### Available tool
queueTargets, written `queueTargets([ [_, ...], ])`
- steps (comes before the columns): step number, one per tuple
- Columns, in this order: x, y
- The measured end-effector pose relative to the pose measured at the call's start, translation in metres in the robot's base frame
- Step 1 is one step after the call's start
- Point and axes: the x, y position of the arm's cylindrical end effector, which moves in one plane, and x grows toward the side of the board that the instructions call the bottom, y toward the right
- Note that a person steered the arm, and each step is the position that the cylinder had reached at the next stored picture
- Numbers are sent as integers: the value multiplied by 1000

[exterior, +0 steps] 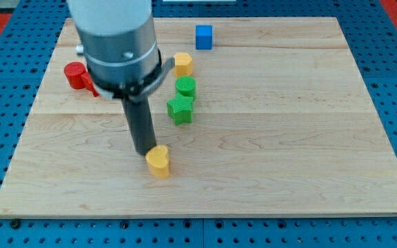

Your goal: Adjust the green blocks and yellow hexagon in a vertical line

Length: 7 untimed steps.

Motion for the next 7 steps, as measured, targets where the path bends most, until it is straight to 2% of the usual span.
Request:
queueTargets([
  [1, 35, 22],
  [2, 33, 18],
  [3, 79, 10],
  [5, 57, 65],
  [6, 48, 2],
  [7, 9, 56],
])
